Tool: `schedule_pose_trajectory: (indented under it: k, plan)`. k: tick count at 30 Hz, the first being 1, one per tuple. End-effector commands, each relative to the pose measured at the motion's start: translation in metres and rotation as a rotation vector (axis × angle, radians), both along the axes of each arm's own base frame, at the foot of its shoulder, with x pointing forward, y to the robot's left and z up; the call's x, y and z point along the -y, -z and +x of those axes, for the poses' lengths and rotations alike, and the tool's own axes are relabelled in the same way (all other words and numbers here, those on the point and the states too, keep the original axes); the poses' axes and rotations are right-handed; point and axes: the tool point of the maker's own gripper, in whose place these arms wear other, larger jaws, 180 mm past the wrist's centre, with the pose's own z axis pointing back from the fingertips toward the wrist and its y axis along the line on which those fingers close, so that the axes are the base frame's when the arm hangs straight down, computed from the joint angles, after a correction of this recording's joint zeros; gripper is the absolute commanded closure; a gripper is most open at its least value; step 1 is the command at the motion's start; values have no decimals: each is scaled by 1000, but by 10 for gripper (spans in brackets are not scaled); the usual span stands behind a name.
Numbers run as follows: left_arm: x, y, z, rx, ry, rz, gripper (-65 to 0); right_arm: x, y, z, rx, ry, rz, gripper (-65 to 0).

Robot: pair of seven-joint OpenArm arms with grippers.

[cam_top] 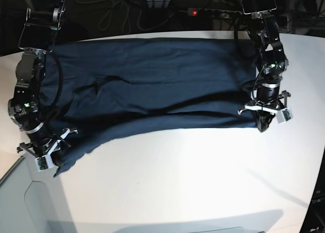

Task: Fold the T-shirt properly
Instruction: 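Pull the grasped sleeve with the right gripper and tuck it under the strip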

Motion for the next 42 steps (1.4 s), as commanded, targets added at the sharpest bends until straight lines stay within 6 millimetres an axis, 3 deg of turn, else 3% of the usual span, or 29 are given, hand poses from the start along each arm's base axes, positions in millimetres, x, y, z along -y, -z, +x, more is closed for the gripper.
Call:
schedule_pose_trajectory:
  k: [1, 14, 19, 25, 34, 38, 42]
  plan:
    - [-3, -22, 8, 70, 0, 20, 0, -5, -27, 11, 81, -40, 0, 0]
    - [-2, -54, 34, 159, 2, 18, 0, 2, -59, 11, 179, -5, 37, 0]
    - [-3, -60, 42, 177, 0, 17, 0, 4, -55, 8, 170, 1, 37, 0]
    - [8, -53, 49, 161, 37, 15, 0, 3, -47, -2, 170, -10, 33, 0]
    - [9, -25, 26, 89, 34, 12, 0, 6, -24, -43, 116, 2, -1, 0]
    - [13, -27, 15, 90, 44, 22, 0, -3, -13, -61, 85, -57, -22, 0]
    - [18, -30, 0, 89, 58, 34, 0, 0, -1, -86, 50, -74, -43, 0]
